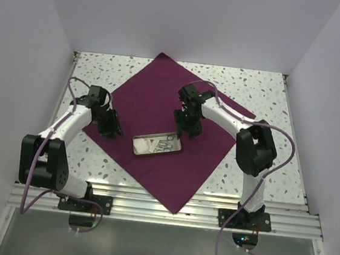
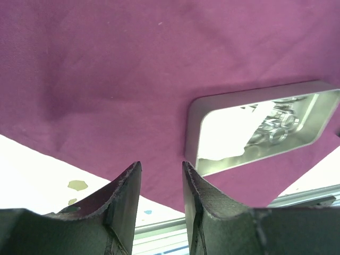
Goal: Prepare the surgical pack
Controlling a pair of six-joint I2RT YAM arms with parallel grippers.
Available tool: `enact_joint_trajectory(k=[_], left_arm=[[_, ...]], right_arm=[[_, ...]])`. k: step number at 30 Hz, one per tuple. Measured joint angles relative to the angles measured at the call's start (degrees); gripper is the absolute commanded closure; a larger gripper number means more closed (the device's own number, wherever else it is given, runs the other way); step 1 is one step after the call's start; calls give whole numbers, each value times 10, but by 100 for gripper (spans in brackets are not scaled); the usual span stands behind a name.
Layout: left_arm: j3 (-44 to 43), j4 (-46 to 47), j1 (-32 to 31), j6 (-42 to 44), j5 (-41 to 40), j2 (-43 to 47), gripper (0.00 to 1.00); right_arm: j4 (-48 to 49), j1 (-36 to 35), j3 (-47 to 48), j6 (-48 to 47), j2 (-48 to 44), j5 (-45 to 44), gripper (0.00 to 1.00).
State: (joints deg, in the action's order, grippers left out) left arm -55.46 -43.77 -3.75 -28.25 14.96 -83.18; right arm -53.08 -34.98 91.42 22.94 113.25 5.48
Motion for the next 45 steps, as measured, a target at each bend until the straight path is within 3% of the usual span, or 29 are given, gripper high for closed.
enact_joint_trajectory(k=[18, 27, 34, 45], left_arm=[[-42, -22, 0, -2, 1, 45, 60], [-69, -29, 0, -2, 1, 45, 60], [-83, -43, 0, -3, -3, 45, 59], [-105, -56, 0, -5, -14, 45, 59]], right_arm=[[10, -13, 36, 0, 86, -8, 63], [0, -15, 73, -2, 120, -26, 93], [-24, -13, 115, -21, 140, -71, 100], [-46, 31, 167, -69, 165, -114, 100]])
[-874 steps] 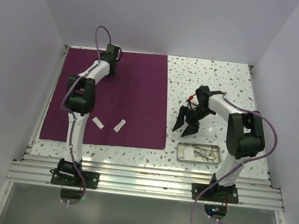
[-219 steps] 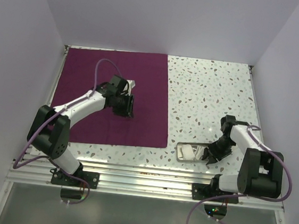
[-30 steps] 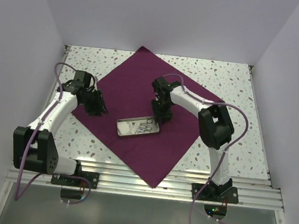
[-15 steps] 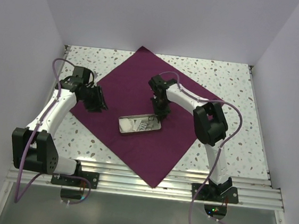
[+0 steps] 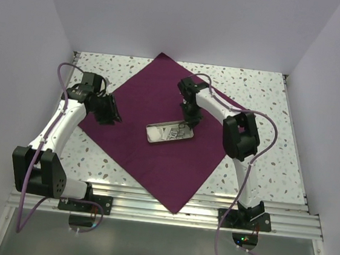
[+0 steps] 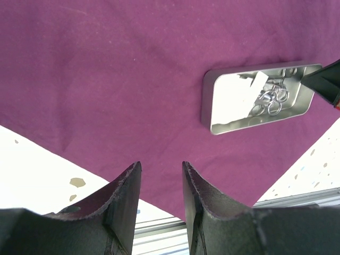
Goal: Prepare the surgical pack
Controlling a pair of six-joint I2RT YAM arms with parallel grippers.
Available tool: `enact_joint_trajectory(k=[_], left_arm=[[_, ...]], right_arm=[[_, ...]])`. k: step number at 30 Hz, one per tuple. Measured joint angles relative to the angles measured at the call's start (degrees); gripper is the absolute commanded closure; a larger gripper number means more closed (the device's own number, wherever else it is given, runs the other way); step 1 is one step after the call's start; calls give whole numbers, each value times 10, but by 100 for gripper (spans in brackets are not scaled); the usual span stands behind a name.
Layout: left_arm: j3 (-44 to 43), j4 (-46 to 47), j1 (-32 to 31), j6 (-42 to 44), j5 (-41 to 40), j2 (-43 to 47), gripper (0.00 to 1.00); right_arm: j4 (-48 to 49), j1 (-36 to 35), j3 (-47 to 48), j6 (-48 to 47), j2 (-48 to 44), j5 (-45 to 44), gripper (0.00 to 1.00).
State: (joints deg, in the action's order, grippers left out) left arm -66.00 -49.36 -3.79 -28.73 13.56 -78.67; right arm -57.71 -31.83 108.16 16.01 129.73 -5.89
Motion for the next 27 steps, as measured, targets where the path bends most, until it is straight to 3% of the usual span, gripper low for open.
enact_joint_trajectory(k=[18, 27], left_arm=[[0, -26, 0, -3, -8, 0, 59], [2, -26, 0, -2, -9, 0, 59]], right_arm=[[-47, 7, 182, -18, 108, -11, 100], [-26, 7, 160, -15, 102, -10, 100]])
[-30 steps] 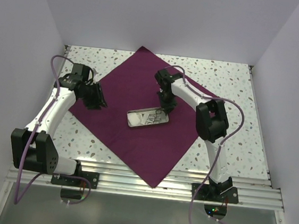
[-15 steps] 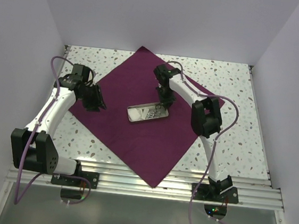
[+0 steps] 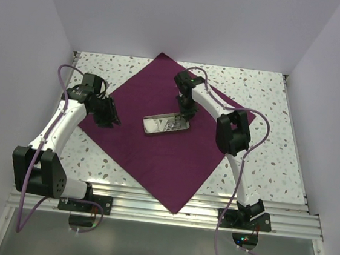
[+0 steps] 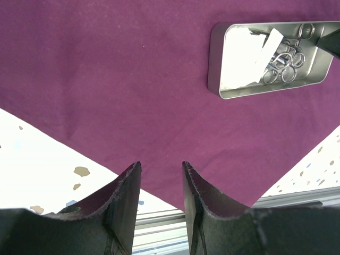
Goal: Prepare the surgical pack
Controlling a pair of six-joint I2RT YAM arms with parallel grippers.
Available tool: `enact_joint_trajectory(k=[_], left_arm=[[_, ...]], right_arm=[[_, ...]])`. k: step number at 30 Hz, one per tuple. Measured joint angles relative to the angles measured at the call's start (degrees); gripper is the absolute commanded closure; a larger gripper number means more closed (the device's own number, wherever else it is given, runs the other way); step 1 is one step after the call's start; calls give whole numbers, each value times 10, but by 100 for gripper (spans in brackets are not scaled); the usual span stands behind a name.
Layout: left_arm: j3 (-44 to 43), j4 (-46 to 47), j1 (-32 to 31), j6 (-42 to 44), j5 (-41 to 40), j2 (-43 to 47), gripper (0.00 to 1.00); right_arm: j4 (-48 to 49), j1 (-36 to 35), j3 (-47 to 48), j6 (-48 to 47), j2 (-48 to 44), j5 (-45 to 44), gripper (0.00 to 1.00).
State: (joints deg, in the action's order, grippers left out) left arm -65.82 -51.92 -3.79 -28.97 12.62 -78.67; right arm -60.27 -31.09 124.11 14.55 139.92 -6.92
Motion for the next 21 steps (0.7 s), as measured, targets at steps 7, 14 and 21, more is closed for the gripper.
enact_joint_trajectory(k=[7, 14, 21], left_arm=[[1, 0, 0, 0, 0, 0, 59], [1, 0, 0, 0, 0, 0, 59], [9, 1, 0, 0, 0, 0, 59]], right_arm=[[13, 0, -20, 3, -12, 0, 100], [17, 0, -44, 13, -26, 0, 100], [19, 0, -56, 19, -32, 0, 100]])
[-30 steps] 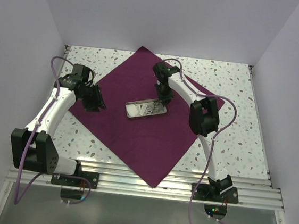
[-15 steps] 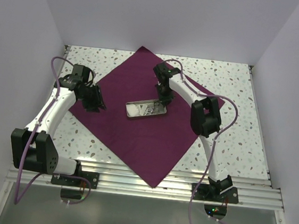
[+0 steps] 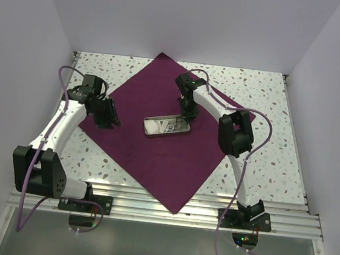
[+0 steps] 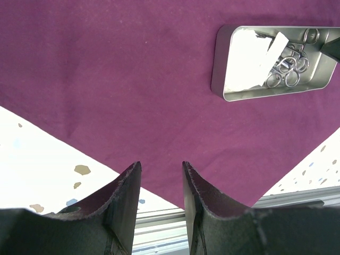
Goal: Prepare the surgical pack
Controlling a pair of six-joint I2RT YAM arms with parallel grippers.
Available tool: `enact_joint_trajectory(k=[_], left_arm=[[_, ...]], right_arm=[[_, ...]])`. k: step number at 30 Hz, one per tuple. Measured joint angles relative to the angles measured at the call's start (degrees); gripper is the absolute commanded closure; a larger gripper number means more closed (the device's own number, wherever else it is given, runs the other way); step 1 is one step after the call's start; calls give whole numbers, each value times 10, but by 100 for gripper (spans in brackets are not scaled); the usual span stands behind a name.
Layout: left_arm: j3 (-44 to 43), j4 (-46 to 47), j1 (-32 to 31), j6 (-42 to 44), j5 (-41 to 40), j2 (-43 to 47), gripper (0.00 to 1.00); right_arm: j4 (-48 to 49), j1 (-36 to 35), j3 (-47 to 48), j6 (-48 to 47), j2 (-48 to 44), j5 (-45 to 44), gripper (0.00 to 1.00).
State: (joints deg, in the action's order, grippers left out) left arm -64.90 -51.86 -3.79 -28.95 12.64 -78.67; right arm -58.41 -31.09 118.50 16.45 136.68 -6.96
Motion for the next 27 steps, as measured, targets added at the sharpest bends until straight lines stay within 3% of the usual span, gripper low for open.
enact_joint_trajectory(k=[4, 9, 14, 27], left_arm=[[0, 0, 0, 0, 0, 0, 58], [1, 0, 0, 0, 0, 0, 57], [1, 0, 0, 0, 0, 1, 57], [11, 1, 0, 0, 0, 8, 57]], right_arm=[[2, 0, -5, 2, -3, 0, 100], [2, 0, -5, 3, -3, 0, 92], [5, 0, -18, 5, -10, 3, 100], [10, 0, -64, 5, -37, 3, 100]])
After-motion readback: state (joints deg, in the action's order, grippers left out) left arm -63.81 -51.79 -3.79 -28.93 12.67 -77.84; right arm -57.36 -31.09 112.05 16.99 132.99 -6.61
